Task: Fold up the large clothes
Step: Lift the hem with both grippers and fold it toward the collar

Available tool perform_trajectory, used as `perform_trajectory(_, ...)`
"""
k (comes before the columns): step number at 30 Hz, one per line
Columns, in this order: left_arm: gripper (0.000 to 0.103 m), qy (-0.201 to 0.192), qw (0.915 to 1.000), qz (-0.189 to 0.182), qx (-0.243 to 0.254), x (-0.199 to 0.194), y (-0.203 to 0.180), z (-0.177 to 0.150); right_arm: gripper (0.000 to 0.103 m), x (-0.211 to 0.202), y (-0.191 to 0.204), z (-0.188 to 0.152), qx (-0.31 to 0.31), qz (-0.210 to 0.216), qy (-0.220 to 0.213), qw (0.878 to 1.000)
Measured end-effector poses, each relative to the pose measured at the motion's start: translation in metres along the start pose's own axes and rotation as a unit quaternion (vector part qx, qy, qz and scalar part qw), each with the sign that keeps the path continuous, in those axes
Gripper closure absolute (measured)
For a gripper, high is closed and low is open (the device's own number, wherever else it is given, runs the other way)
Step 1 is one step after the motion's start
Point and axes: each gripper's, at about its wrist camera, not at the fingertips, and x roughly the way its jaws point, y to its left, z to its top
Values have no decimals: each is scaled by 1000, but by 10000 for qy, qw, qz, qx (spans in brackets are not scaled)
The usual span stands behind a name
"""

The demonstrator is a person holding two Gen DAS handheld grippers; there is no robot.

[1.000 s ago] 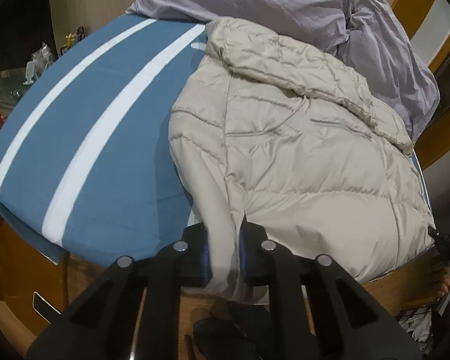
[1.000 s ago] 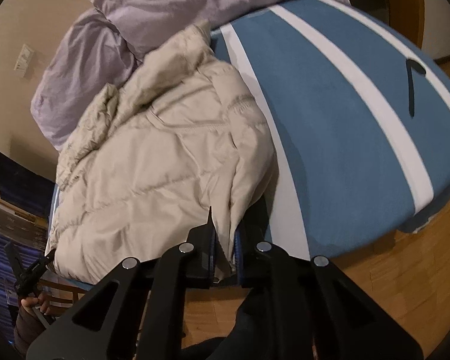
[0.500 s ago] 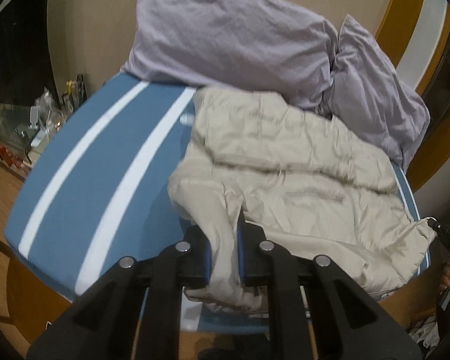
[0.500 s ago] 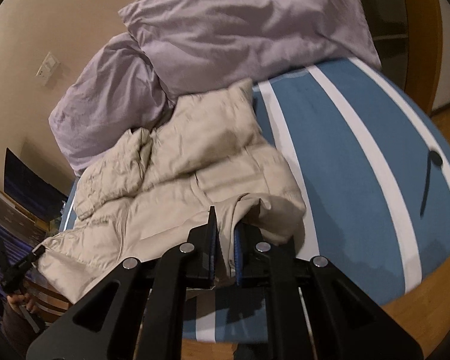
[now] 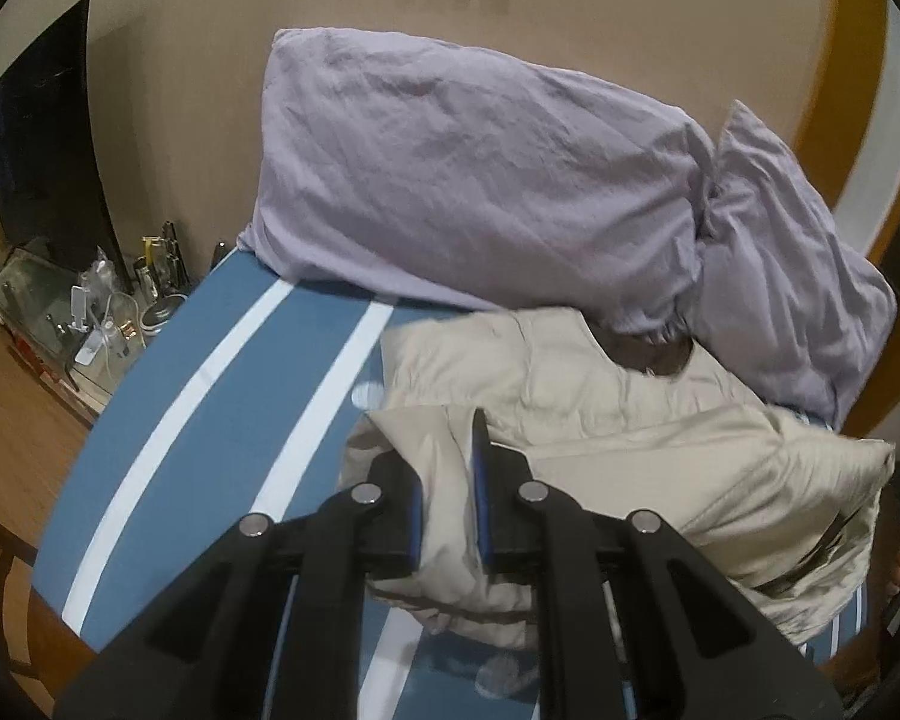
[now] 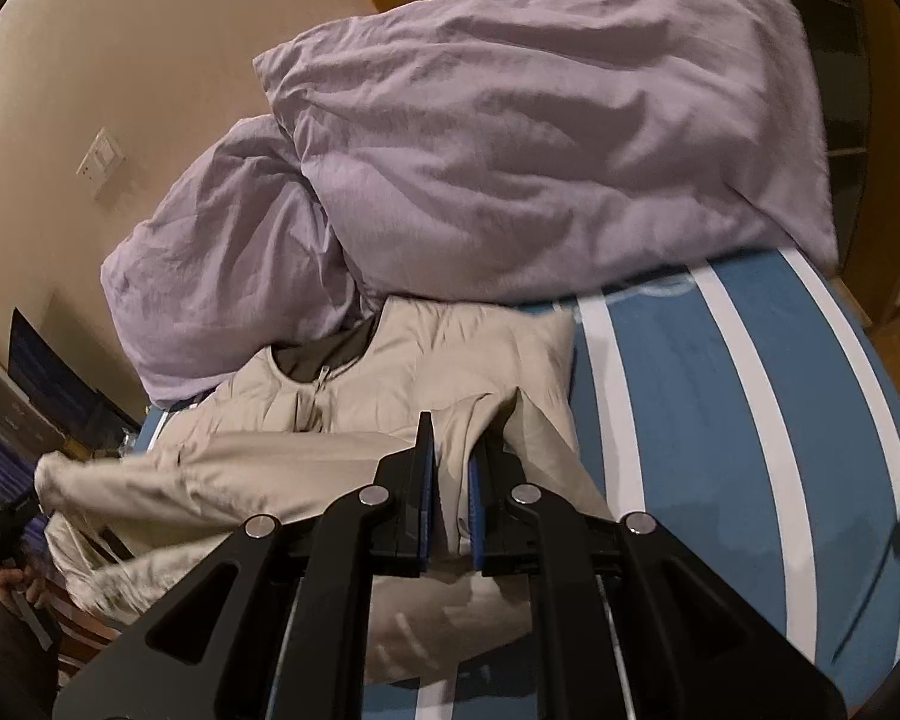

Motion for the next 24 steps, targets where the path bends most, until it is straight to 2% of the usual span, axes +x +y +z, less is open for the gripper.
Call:
perform_trajectory(7,90,101,9988,313,-362,24,-5,24,93,39,5,38,-196,84,102,9997)
perform_trajectory(11,90,132,9988,347,-308,34,-8,38,93,59,6,54,-111,47,119,9999)
perform_trajectory(24,90,512,9986,110,-21,132,-15,88,93,113,3,79,365,-733,115,9966)
